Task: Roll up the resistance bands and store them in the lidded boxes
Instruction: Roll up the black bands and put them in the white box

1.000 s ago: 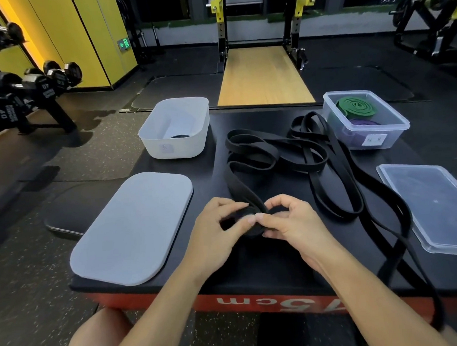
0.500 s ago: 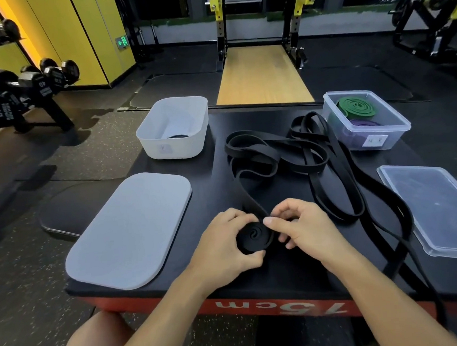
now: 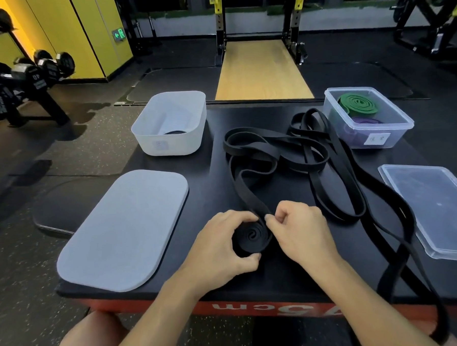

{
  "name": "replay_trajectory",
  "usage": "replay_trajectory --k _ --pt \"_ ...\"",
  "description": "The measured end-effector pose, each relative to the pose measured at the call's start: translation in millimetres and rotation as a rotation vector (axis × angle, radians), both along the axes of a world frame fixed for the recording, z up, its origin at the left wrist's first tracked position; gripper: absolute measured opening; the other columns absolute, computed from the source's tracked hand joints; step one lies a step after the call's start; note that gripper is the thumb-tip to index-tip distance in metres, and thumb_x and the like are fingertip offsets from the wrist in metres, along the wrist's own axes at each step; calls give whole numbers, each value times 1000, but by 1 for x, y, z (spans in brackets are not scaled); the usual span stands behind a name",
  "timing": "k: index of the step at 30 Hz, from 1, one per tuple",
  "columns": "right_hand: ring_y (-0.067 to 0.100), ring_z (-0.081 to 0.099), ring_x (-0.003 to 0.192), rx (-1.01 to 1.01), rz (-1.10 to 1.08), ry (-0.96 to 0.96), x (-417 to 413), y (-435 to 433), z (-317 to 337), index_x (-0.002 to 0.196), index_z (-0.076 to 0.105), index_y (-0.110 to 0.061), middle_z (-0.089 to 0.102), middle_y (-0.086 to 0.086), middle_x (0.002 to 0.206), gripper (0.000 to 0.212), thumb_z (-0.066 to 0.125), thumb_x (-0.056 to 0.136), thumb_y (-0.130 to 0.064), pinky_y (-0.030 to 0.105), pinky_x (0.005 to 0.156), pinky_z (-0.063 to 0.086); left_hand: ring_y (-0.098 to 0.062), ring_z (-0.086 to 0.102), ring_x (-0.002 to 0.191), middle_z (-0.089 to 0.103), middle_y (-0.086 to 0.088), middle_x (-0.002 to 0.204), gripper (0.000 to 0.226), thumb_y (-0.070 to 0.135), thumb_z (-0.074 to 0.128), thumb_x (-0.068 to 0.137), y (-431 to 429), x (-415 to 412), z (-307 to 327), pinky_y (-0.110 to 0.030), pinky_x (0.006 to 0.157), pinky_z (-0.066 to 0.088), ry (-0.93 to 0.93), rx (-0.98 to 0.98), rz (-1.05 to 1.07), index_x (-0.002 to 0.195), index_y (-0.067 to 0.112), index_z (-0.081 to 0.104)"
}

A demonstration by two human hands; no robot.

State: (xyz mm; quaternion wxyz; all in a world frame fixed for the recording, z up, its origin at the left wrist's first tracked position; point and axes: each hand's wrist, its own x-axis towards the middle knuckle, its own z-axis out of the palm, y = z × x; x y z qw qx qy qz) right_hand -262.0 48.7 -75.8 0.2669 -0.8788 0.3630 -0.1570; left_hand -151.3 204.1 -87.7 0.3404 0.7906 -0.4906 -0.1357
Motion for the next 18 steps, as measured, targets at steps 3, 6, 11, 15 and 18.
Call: replay_trajectory --k 3,6,11,15,18 --pt "12 62 53 65 92 -43 1 3 -1 69 60 -22 64 -2 55 35 65 98 -42 30 55 49 4 55 119 60 28 119 65 36 83 74 3 0 1 -18 101 45 94 -15 27 125 48 46" --pt "7 62 53 146 170 -73 -11 0 0 66 63 -21 65 -8 57 41 57 103 -37 26 59 50 2 57 120 62 27 120 63 32 83 75 4 1 2 -26 103 48 97 -25 4 126 46 49" --pt "6 58 72 186 332 -18 -27 -12 1 89 70 -45 63 -11 85 24 69 95 -22 15 65 42 -1 60 117 61 24 122 55 27 82 77 6 1 2 -31 100 51 100 -48 -24 121 42 52" --pt "10 58 74 124 407 -49 -35 -13 -4 100 71 -45 55 -16 98 28 81 82 -27 21 67 47 -8 59 121 43 18 129 51 14 84 78 7 1 1 -24 104 49 158 -145 -37 116 29 52" --pt "-4 51 100 -55 436 30 -35 -15 -6 103 64 -44 51 -24 110 35 75 73 -59 18 85 40 -6 58 125 54 16 127 54 13 82 79 8 5 0 -28 108 48 178 -117 -54 118 35 51"
